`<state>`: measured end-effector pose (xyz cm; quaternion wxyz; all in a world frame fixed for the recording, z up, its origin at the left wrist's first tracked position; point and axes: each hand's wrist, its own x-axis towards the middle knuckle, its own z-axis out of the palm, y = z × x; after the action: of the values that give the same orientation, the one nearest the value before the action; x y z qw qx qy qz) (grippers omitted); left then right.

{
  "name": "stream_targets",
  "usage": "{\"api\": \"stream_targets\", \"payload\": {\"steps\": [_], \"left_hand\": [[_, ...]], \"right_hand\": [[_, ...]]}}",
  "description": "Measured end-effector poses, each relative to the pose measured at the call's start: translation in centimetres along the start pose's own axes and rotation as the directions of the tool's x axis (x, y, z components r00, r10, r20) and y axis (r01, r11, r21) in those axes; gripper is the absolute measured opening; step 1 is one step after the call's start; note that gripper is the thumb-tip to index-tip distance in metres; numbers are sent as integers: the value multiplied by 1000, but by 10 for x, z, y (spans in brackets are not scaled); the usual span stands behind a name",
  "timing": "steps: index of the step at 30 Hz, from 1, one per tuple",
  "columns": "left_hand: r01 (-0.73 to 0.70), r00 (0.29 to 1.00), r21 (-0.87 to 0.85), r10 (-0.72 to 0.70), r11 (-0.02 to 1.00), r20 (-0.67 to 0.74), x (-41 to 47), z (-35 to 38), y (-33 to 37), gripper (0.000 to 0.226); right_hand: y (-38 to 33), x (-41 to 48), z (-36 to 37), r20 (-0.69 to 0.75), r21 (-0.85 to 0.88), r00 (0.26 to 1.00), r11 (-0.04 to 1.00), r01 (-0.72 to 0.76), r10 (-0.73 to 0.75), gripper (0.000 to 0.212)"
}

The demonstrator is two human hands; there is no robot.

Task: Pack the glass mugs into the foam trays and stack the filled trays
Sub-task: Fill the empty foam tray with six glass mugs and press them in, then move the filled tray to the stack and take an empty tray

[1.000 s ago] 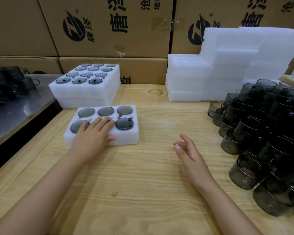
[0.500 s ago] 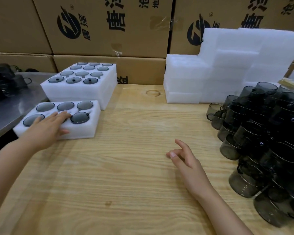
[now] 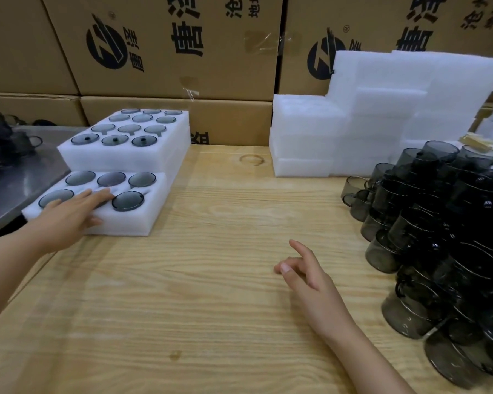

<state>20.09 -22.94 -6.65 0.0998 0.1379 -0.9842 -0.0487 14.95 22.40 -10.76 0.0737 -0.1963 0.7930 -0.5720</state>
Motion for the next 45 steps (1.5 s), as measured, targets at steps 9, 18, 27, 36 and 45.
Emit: {"api": "stream_targets", "payload": {"steps": [9, 18, 27, 36, 45], "left_hand": [[48, 990, 149, -28, 988, -136, -19, -8, 86, 68], [46, 994, -228, -22, 973, 106, -57, 67, 281, 61], [35, 999, -215, -34, 976, 9, -50, 73, 276, 52], [34, 999, -187, -40, 982, -28, -51, 78, 276, 52], [47, 998, -206, -53, 977, -21, -50, 76, 277, 64]], "right_hand": [[-6, -1, 1, -15, -135, 1000, 991, 14, -16, 43], [-12, -5, 0, 6, -266, 997, 961, 73, -74, 28], [-49, 97, 6, -234, -339, 969, 941, -7, -77, 39], [-104, 254, -38, -221, -654, 959, 757, -9, -179, 78], [-102, 284, -38, -295, -789, 936, 602, -126, -191, 43]]}}
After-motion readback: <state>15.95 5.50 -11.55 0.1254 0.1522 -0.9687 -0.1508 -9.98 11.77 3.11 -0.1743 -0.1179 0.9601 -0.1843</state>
